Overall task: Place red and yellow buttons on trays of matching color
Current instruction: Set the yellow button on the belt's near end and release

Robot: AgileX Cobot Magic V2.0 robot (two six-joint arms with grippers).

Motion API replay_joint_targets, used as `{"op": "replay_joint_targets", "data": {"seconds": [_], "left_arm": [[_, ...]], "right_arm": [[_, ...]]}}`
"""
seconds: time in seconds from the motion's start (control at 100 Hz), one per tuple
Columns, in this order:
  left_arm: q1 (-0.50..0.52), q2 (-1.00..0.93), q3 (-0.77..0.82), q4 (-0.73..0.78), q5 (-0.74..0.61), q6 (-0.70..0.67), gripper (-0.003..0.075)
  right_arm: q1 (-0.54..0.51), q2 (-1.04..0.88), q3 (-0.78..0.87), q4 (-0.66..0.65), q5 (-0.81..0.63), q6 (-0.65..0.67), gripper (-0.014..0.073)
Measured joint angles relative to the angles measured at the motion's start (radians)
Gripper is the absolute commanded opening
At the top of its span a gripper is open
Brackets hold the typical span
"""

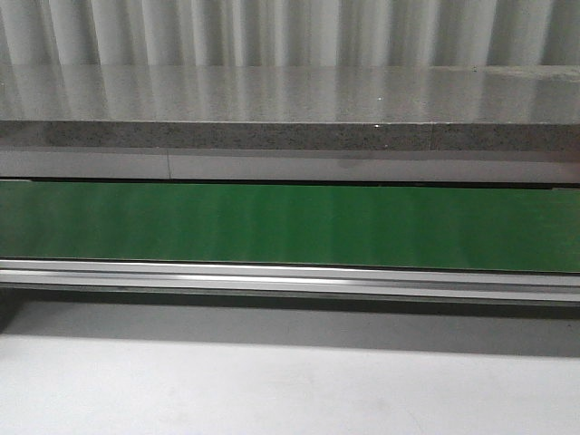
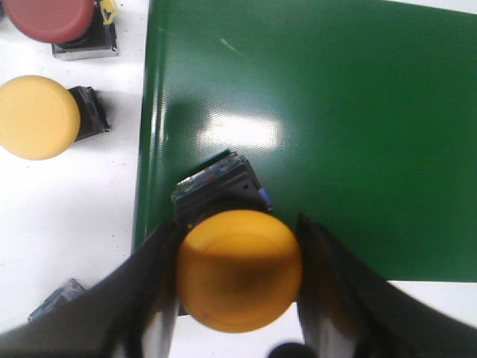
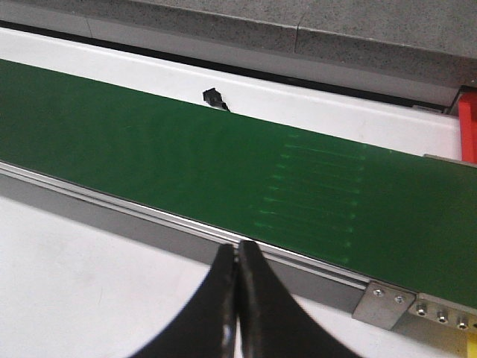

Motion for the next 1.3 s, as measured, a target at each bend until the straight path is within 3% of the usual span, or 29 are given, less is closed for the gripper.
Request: {"op": "replay_joint_targets", "data": {"seconds": [0.1, 0.25, 0.33, 0.59, 0.76, 0.93, 1.17, 1.3], "left_arm": [[0.000, 0.006, 0.000, 0.000, 0.000, 0.000, 0.0190], [0.000, 0.007, 0.000, -0.002, 0.000, 0.000, 0.0519], [0.000, 0.007, 0.000, -0.026, -0.002, 0.000, 0.0588], [0.000, -0.002, 0.000, -0.175, -0.042, 0.049, 0.0551], [0.000, -0.082, 0.000, -0.182, -0.062, 0.062, 0.0550], [0.000, -0.205, 0.005, -0.088, -0.040, 0.035, 0.0545], [0.000, -0.358, 0.130, 0.235, 0.016, -0.221, 0.0545], [0.037, -0.361, 0.218, 0.267, 0.053, -0.261, 0.0545]], "right_arm": [[0.000, 0.000, 0.000, 0.000, 0.000, 0.000, -0.0067], [0.000, 0.000, 0.000, 0.000, 0.000, 0.000, -0.0067], [0.000, 0.000, 0.000, 0.000, 0.000, 0.000, -0.0067], [0.000, 0.000, 0.000, 0.000, 0.000, -0.002, -0.0067], [0.000, 0.000, 0.000, 0.000, 0.000, -0.002, -0.0067], [0.000, 0.000, 0.000, 0.000, 0.000, -0.002, -0.0067], [0.000, 0.000, 0.000, 0.000, 0.000, -0.002, -0.0067], [0.000, 0.000, 0.000, 0.000, 0.000, -0.002, -0.0067]]}}
